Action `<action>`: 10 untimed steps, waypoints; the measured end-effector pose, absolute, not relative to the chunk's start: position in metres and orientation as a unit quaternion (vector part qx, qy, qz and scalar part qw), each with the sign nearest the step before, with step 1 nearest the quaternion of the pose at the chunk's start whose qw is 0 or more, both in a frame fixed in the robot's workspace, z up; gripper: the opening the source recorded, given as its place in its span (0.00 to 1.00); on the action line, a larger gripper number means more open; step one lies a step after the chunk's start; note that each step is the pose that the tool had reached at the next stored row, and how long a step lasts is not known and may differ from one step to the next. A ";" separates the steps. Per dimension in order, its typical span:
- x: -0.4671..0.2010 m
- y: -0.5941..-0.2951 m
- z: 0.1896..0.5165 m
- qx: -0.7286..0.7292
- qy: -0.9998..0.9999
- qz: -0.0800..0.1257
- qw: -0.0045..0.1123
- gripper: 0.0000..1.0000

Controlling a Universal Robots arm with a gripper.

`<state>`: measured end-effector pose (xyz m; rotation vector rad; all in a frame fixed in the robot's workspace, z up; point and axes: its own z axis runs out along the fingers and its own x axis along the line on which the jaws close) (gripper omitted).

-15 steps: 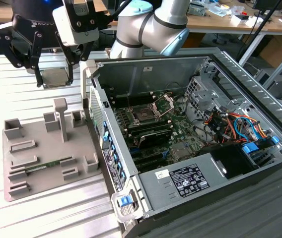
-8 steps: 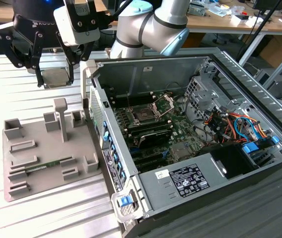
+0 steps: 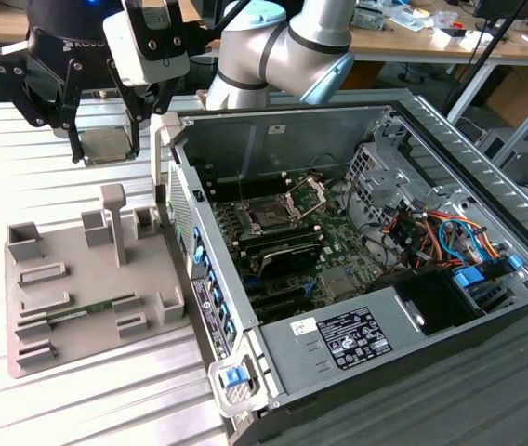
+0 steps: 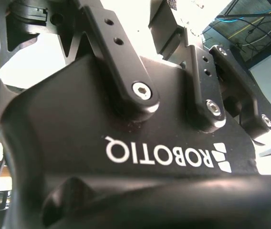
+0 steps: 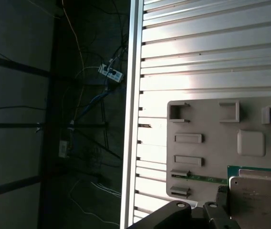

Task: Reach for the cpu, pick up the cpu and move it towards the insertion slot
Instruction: 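Pick up the cpu and move it towards the insertion slot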

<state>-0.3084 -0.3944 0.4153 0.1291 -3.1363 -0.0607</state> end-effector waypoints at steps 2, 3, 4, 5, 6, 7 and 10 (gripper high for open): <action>-0.308 -0.394 0.415 0.041 -0.999 -0.019 0.001 0.55; -0.308 -0.394 0.415 0.041 -0.999 -0.019 0.001 0.55; -0.308 -0.394 0.415 0.041 -0.999 -0.019 0.001 0.55; -0.308 -0.394 0.415 0.041 -0.999 -0.019 0.001 0.55; -0.308 -0.394 0.415 0.041 -0.999 -0.019 0.001 0.55; -0.307 -0.394 0.415 0.041 -0.999 -0.019 0.001 0.55; -0.307 -0.394 0.415 0.041 -0.999 -0.019 0.001 0.55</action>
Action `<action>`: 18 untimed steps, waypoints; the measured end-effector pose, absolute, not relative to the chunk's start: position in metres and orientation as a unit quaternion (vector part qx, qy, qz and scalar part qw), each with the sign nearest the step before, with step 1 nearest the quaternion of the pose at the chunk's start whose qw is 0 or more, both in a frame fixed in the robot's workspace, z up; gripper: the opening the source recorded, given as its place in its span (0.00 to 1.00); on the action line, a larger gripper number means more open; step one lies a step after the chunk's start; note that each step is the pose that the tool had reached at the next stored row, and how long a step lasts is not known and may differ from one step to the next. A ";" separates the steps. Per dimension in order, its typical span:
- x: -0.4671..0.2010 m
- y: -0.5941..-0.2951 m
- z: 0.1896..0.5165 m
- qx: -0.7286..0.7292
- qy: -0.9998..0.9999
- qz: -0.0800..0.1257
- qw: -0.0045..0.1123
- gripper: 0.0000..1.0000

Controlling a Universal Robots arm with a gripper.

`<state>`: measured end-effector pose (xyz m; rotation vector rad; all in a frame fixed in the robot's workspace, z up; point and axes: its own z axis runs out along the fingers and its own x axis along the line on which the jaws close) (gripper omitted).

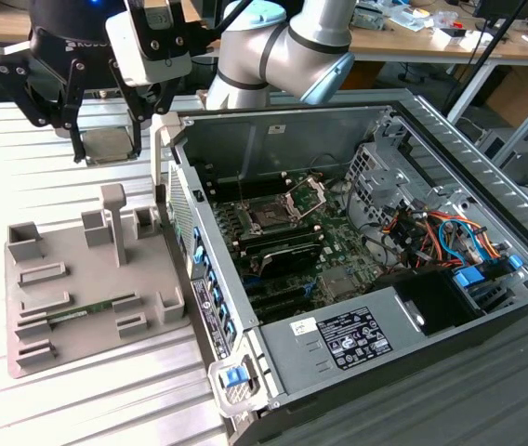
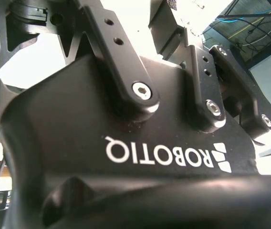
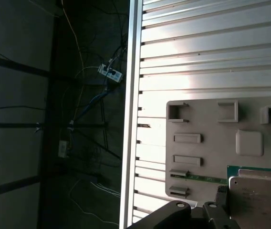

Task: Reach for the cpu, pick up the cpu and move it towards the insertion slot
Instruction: 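Pick up the cpu and move it towards the insertion slot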

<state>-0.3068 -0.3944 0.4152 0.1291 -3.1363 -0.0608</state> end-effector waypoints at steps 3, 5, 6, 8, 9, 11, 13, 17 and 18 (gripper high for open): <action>-0.306 -0.394 0.415 0.041 -0.999 -0.019 0.001 0.55; -0.305 -0.394 0.415 0.041 -0.999 -0.019 0.001 0.55; -0.305 -0.394 0.415 0.041 -0.999 -0.019 0.001 0.55; -0.304 -0.394 0.415 0.041 -0.999 -0.019 0.001 0.55; -0.304 -0.394 0.415 0.041 -0.999 -0.019 0.001 0.55; -0.304 -0.394 0.415 0.041 -0.999 -0.019 0.001 0.55; -0.303 -0.394 0.415 0.041 -0.999 -0.019 0.001 0.55; -0.302 -0.394 0.415 0.041 -0.999 -0.019 0.001 0.55; -0.302 -0.394 0.415 0.041 -0.999 -0.019 0.001 0.55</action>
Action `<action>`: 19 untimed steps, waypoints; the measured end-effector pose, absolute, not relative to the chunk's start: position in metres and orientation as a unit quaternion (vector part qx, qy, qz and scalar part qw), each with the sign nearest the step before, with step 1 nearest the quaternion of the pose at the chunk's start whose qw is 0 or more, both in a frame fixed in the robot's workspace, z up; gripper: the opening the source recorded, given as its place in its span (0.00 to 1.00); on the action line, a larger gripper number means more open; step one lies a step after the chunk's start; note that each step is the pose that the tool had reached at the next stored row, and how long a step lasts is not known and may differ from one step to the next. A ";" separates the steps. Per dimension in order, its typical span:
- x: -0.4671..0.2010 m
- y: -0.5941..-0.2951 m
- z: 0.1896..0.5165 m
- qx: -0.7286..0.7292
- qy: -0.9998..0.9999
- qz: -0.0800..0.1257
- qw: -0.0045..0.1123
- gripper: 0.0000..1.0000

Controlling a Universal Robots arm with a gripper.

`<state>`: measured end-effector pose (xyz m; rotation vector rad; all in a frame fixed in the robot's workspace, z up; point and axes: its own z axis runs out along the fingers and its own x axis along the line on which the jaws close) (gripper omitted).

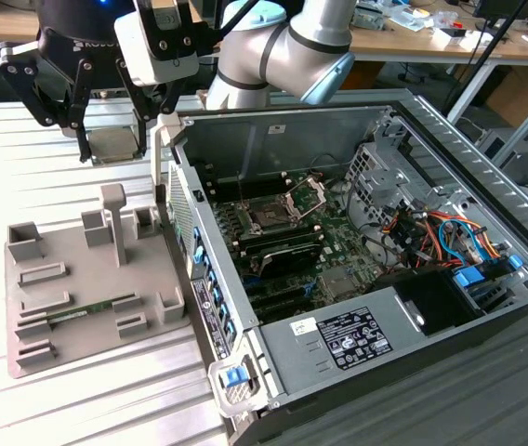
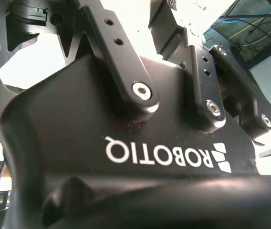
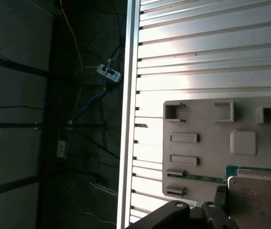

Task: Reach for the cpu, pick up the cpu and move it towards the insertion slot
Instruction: 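Pick up the cpu and move it towards the insertion slot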

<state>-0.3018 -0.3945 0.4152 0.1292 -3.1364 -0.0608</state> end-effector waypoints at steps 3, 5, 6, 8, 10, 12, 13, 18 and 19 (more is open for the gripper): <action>-0.301 -0.394 0.415 0.041 -0.999 -0.019 0.001 0.55; -0.301 -0.394 0.415 0.041 -0.999 -0.019 0.001 0.55; -0.301 -0.394 0.415 0.041 -0.999 -0.019 0.001 0.55; -0.300 -0.394 0.415 0.041 -0.999 -0.019 0.001 0.55; -0.300 -0.394 0.415 0.041 -0.999 -0.019 0.001 0.55; -0.300 -0.394 0.415 0.041 -0.999 -0.019 0.001 0.55; -0.299 -0.394 0.415 0.041 -0.999 -0.019 0.001 0.55; -0.299 -0.394 0.415 0.041 -0.999 -0.019 0.001 0.55; -0.298 -0.394 0.415 0.041 -0.999 -0.019 0.001 0.55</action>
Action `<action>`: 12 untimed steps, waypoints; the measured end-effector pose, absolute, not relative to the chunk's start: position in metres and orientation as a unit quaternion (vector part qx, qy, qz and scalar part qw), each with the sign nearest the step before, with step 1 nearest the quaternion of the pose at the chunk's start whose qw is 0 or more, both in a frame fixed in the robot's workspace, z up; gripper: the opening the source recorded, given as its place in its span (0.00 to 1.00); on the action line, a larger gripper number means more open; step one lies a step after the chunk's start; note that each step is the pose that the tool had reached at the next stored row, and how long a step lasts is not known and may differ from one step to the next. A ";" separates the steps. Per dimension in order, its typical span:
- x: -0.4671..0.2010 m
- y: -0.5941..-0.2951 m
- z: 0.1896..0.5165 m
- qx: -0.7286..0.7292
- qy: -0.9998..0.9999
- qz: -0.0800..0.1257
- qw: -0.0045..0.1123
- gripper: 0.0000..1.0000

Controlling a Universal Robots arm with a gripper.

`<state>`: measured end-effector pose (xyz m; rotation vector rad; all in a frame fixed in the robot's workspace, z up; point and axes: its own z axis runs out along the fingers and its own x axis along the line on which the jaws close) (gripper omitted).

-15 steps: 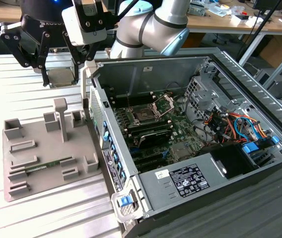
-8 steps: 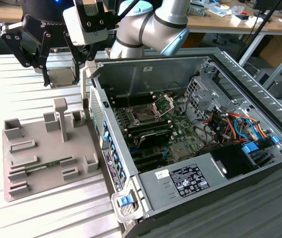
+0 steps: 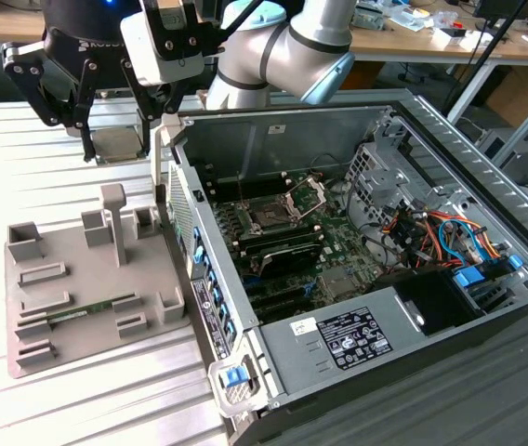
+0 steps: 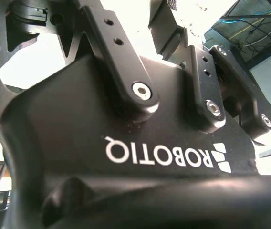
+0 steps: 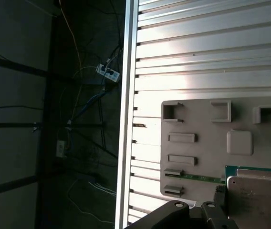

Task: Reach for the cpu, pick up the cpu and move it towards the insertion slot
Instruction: 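Pick up the cpu and move it towards the insertion slot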

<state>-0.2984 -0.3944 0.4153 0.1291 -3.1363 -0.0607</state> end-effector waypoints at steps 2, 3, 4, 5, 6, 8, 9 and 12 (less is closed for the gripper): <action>-0.298 -0.394 0.415 0.041 -0.999 -0.019 0.001 0.55; -0.298 -0.394 0.415 0.041 -0.999 -0.019 0.001 0.55; -0.298 -0.394 0.415 0.041 -0.999 -0.019 0.001 0.55; -0.297 -0.394 0.415 0.041 -0.999 -0.019 0.001 0.55; -0.297 -0.394 0.415 0.041 -0.999 -0.019 0.001 0.55; -0.297 -0.394 0.415 0.041 -0.999 -0.019 0.001 0.55; -0.296 -0.394 0.415 0.041 -0.999 -0.019 0.001 0.55; -0.296 -0.394 0.415 0.041 -0.999 -0.019 0.001 0.55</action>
